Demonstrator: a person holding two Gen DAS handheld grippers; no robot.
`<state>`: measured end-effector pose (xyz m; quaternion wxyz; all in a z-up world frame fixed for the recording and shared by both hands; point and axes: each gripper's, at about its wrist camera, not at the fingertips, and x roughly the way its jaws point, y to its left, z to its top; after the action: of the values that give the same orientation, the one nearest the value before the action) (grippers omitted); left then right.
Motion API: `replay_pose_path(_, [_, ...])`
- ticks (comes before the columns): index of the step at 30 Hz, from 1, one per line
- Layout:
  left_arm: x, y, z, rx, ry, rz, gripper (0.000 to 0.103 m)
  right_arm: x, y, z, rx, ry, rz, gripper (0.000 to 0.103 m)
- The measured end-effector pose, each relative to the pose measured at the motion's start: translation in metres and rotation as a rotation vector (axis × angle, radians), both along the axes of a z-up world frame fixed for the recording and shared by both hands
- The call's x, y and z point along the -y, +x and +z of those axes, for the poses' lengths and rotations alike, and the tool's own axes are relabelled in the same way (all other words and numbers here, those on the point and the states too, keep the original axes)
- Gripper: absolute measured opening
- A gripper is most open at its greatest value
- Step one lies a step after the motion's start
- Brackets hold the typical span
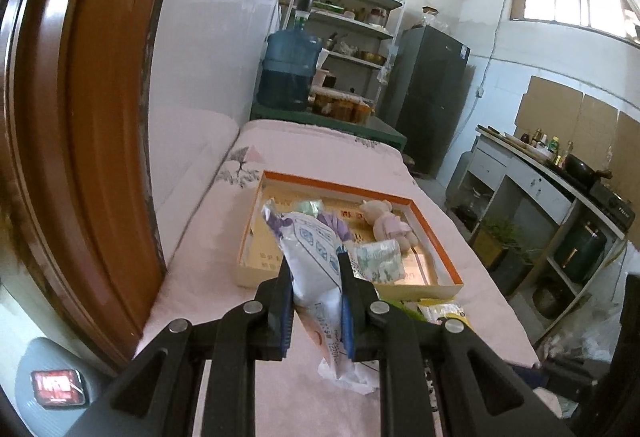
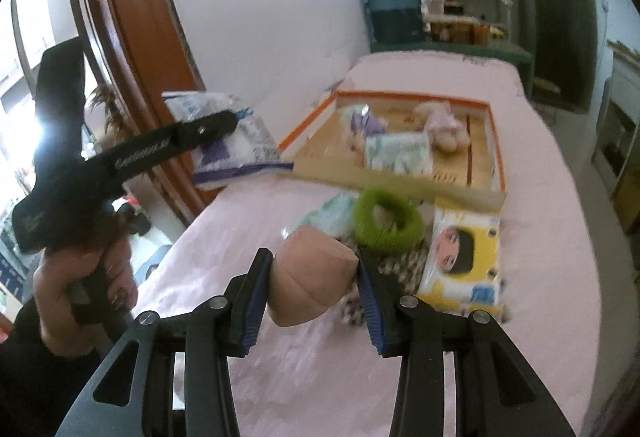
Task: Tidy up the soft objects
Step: 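Carry the pink sponge with the right tool while the left carries the wipes bag into the lid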
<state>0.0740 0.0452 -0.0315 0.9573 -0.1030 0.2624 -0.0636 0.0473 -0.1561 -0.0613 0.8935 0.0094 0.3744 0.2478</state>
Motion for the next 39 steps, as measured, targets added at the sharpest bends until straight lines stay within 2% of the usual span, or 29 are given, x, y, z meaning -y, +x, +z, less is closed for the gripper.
replay_pose_path(17, [0.013,0.018,0.023,0.019,0.056,-0.007,0.019,0.009,0.046,0.035,0.098,0.006,-0.032,0.043])
replay_pose_path(31, [0.029,0.053,0.035,0.042,0.044,-0.035,0.019,0.029,0.084,0.053,0.132,0.047,-0.093,0.043])
replay_pose_path(39, [0.038,0.079,0.033,0.036,0.043,-0.052,0.019,0.032,0.111,0.05,0.121,0.063,-0.113,0.043])
